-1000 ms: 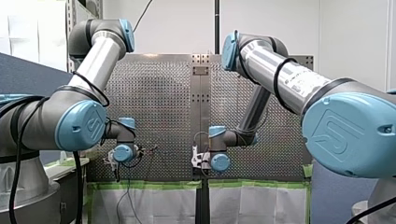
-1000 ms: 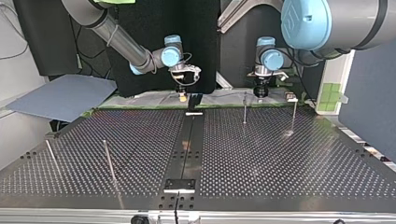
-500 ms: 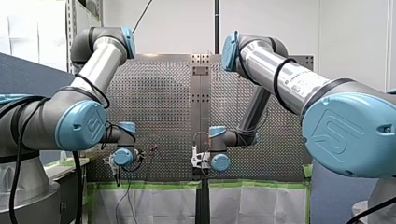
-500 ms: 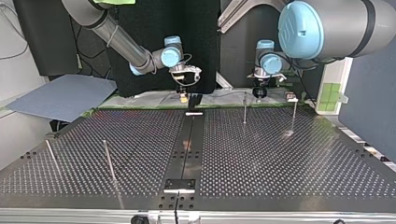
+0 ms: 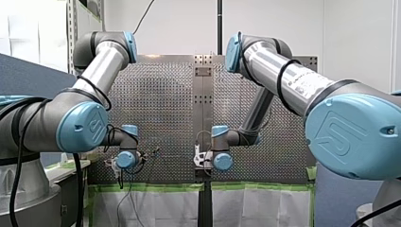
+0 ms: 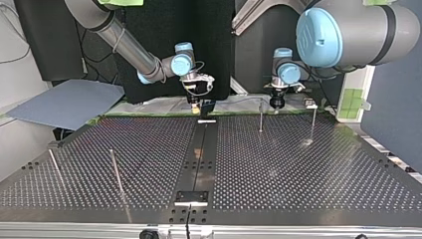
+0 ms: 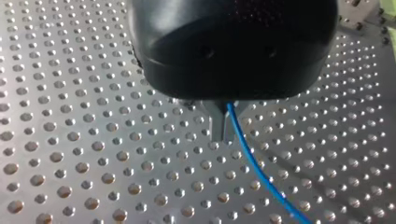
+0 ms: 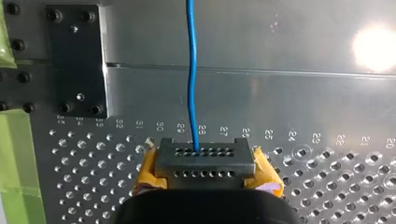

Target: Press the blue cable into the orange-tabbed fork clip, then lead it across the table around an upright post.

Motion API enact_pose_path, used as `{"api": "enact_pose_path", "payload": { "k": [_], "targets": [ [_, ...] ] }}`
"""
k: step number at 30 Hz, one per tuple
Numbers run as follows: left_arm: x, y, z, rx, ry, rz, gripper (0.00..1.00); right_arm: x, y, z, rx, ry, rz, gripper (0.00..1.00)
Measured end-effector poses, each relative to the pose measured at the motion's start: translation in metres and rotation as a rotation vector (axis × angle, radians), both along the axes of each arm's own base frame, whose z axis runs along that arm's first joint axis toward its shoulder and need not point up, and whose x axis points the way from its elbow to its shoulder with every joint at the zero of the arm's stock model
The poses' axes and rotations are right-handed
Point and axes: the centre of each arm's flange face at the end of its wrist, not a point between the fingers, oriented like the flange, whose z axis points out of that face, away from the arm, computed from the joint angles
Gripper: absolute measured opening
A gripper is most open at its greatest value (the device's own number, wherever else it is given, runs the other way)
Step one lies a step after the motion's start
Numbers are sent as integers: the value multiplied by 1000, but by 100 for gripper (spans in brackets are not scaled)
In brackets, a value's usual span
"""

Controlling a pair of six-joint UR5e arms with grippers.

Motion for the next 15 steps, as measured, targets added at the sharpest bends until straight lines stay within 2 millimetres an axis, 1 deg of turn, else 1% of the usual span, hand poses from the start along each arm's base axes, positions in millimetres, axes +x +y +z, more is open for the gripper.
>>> {"api": "enact_pose_path", "payload": {
  "k": [4, 15],
  "targets": [
    [3, 3, 1, -1, 3, 4, 0, -1, -5, 2, -2, -5, -6, 0],
    [5, 9, 2, 4, 12, 5, 0, -13, -30, 9, -11, -16, -40, 0]
  ]
}}
